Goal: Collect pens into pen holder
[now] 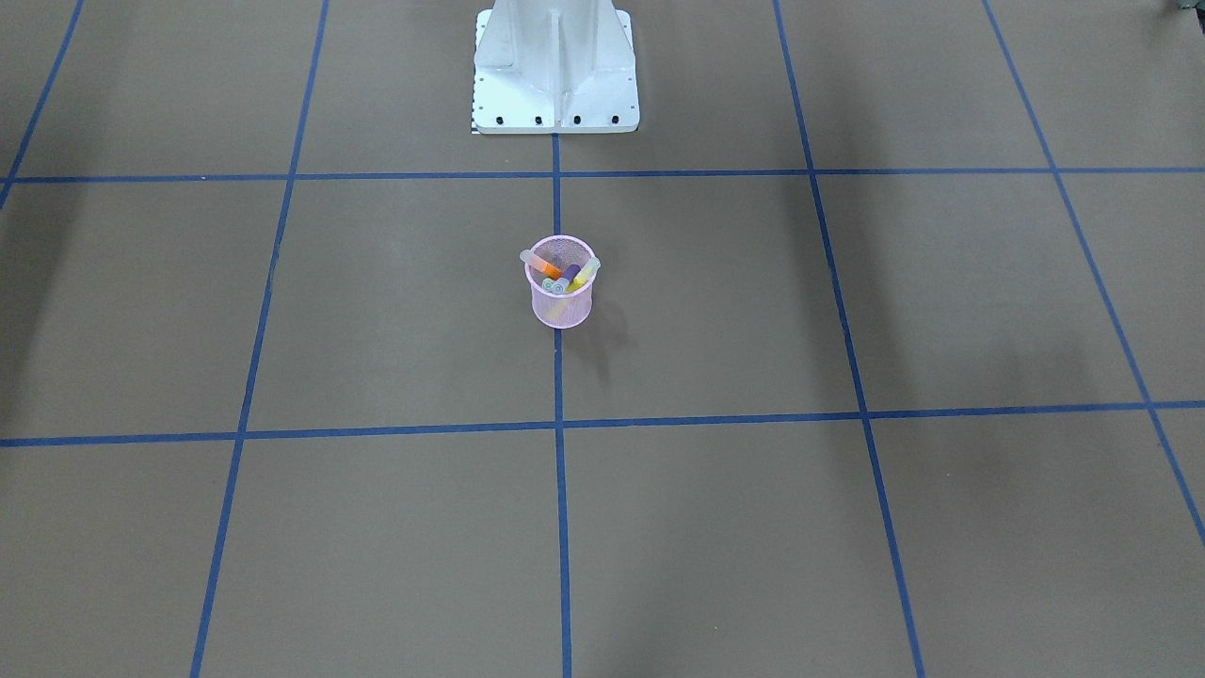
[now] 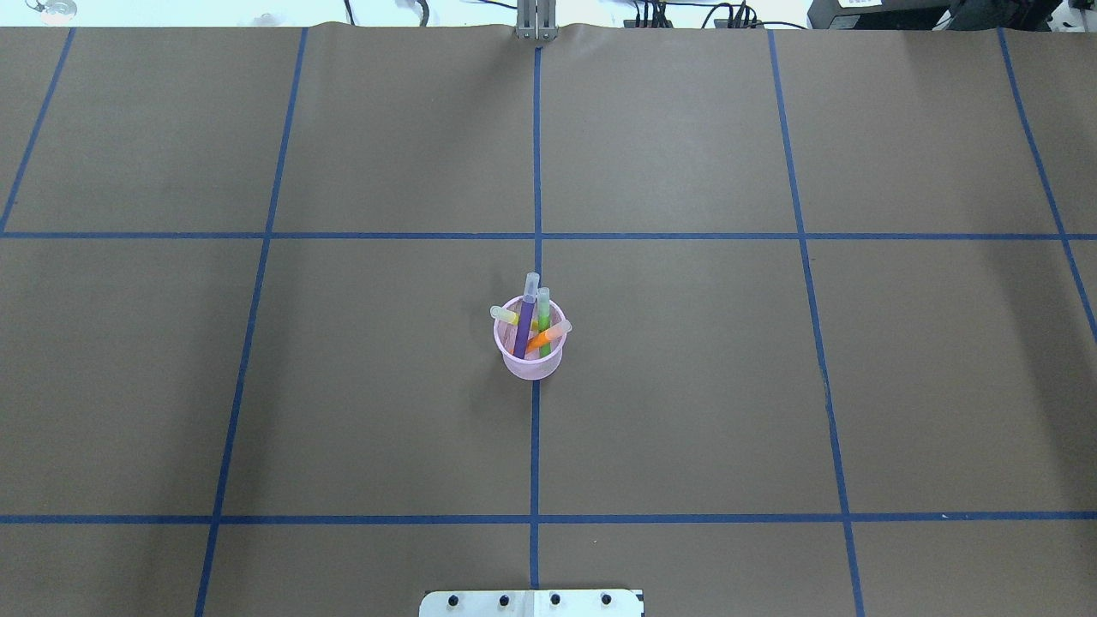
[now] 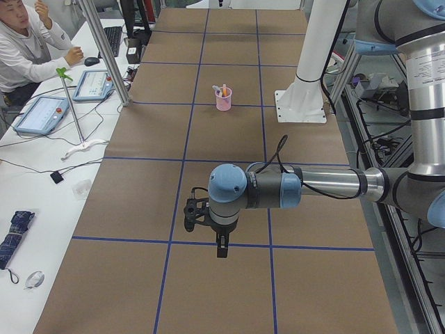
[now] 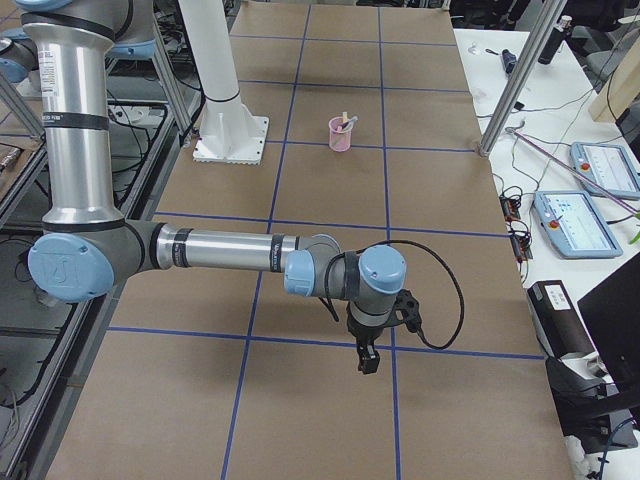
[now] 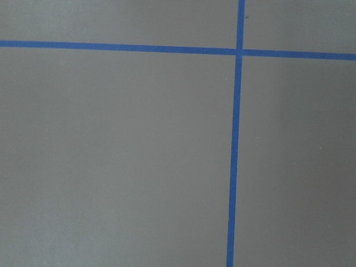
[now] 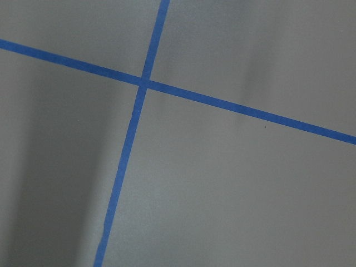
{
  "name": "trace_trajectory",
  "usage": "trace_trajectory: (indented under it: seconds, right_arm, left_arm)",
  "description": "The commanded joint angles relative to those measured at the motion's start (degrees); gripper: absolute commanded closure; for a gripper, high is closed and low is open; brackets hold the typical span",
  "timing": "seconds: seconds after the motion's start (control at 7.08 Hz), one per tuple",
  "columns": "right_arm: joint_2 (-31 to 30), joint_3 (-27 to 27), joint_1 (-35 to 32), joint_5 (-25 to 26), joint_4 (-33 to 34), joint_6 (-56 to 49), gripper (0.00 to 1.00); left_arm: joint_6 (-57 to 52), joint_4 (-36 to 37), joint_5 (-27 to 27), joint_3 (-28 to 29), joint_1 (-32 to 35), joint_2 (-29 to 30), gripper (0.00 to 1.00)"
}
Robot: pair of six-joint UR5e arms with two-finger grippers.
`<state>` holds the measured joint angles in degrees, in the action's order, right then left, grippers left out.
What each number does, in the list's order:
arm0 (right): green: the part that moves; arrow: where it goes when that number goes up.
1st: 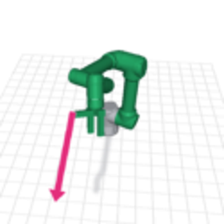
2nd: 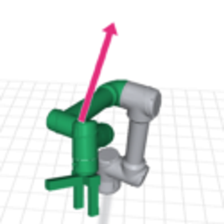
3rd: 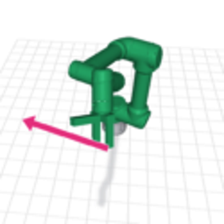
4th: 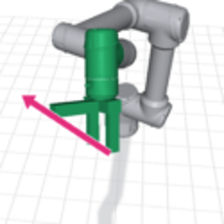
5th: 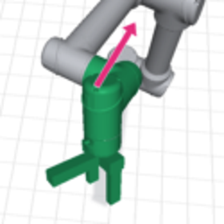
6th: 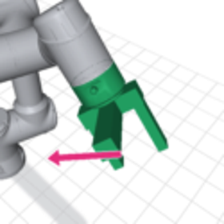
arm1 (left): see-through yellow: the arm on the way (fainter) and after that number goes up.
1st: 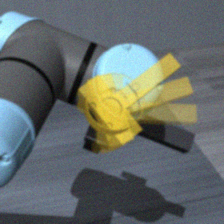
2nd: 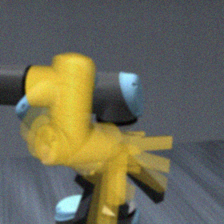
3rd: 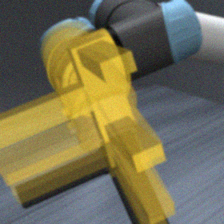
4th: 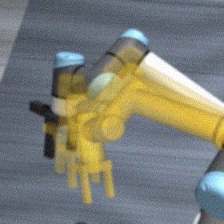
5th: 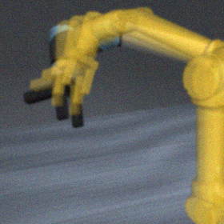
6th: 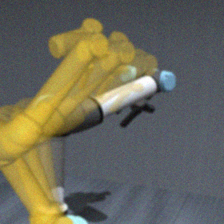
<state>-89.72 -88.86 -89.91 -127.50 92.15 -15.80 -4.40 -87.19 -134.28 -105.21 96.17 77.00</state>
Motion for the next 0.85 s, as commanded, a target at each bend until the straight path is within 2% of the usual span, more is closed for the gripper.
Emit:
trace_trajectory:
  seconds: [0.0,0.28,0.71]
  right_arm:
    - [0.15,0.18,-0.35,-0.38,0.75,0.24,0.01]
    - [-0.89,0.27,-0.61,-0.03,0.14,-0.02,0.01]
    - [-2.21,-3.67,-1.76,-0.12,-0.13,-0.28,0.01]
  left_arm:
    - [-0.08,-1.31,-0.11,0.80,-0.02,-0.01,0.00]
    - [-0.08,-1.23,0.07,0.79,-0.02,-0.01,0.00]
    - [-0.08,-1.32,-0.02,0.79,-0.02,-0.01,0.00]
